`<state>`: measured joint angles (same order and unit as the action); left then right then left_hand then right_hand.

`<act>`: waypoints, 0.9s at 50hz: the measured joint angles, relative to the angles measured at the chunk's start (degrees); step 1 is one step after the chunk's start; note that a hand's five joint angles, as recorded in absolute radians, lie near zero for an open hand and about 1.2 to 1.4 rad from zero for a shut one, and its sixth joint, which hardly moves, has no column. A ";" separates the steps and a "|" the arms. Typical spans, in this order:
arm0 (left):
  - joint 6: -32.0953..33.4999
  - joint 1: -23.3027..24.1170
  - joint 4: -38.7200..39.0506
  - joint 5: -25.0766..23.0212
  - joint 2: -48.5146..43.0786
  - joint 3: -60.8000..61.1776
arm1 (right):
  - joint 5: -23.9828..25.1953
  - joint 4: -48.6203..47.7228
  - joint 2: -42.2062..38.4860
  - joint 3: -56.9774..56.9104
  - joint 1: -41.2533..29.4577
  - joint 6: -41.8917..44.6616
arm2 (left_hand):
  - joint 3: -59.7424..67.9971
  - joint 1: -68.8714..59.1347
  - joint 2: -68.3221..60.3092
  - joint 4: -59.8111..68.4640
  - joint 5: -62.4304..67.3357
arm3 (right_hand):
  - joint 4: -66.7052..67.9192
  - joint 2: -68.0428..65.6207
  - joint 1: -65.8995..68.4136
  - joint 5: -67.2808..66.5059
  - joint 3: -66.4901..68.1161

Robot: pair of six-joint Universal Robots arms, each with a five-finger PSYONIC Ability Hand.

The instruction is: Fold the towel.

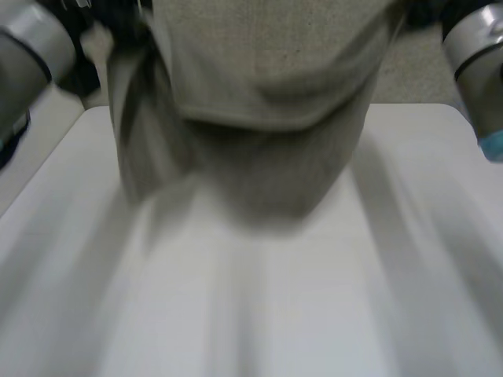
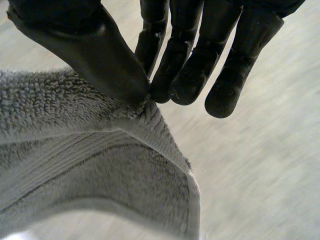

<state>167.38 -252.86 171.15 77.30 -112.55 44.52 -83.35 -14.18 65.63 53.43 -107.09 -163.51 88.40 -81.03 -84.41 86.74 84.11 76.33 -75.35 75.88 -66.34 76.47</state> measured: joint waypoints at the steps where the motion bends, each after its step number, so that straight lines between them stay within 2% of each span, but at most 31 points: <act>1: -2.55 -0.22 2.08 -0.02 -0.10 -2.38 | -0.89 -2.92 1.35 0.95 0.00 -1.19 | 0.00 0.00 0.00 0.00 0.00 | 0.00 0.00 0.00 0.00 0.00; 4: -8.83 -0.94 7.62 -0.13 0.23 -5.24 | -1.15 -6.70 5.02 4.32 0.10 -2.73 | 0.02 0.00 0.00 0.00 0.00 | 0.00 0.00 0.01 0.00 0.00; 8: -12.89 -1.91 11.84 -0.56 0.96 -2.96 | 0.98 -5.72 7.64 8.58 0.29 -2.86 | 0.02 0.00 0.00 0.00 0.00 | 0.00 -0.59 0.01 0.00 0.00; 16: -12.57 -3.94 15.13 -4.28 1.71 15.11 | 7.83 4.28 9.01 16.95 0.38 -1.56 | 0.07 0.00 0.00 0.00 0.24 | 0.00 -0.87 0.01 0.00 0.01; 20: -9.51 -4.88 17.25 -7.55 1.06 25.36 | 10.18 8.81 8.29 21.74 0.35 0.32 | 0.09 0.00 0.00 0.00 0.24 | 0.00 -0.87 0.01 0.00 0.02; 27: 2.45 -6.04 25.85 -13.51 -2.93 43.73 | 11.56 11.63 4.59 33.95 0.74 7.62 | 0.12 0.00 0.00 0.00 0.24 | 0.00 -0.87 0.01 0.00 0.03; 35: 16.96 -8.00 30.85 -15.26 -4.00 54.15 | 11.66 10.55 1.71 40.87 0.88 11.34 | 0.14 0.00 0.00 0.00 0.22 | 0.00 -0.87 0.01 0.00 0.03; 37: 19.90 -8.61 31.05 -15.27 -3.48 55.64 | 11.84 10.42 1.69 41.66 0.91 11.39 | -5.17 2.09 2.70 -4.43 -2.42 | 0.00 -0.87 0.01 0.00 0.03; 40: 23.80 -9.27 31.01 -15.21 -2.28 57.56 | 12.23 10.28 1.90 42.56 1.00 11.18 | -19.62 13.03 15.90 -18.91 -15.63 | 0.00 -0.87 0.01 0.00 0.03; 41: 25.59 -9.45 31.00 -15.18 -1.42 58.42 | 12.43 10.23 2.02 42.86 1.04 11.02 | -30.90 24.55 27.12 -30.67 -26.99 | 0.00 -0.88 0.01 0.00 0.02; 44: 28.55 -9.55 30.93 -15.11 0.27 59.94 | 12.85 10.01 2.25 43.44 1.11 10.67 | -51.76 45.14 47.46 -50.92 -47.94 | 0.00 -0.88 0.01 0.00 0.03; 45: 30.22 -9.51 30.96 -15.07 1.38 60.89 | 13.03 9.78 2.33 43.72 1.14 10.53 | -62.38 55.44 57.82 -61.31 -58.71 | 0.00 -0.88 0.01 0.00 0.03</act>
<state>197.61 -262.37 202.12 62.23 -111.17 105.41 -70.32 -4.40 67.95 97.15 -105.95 -152.98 26.02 -25.59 -26.59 25.42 25.40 76.33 -76.23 75.89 -66.34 76.50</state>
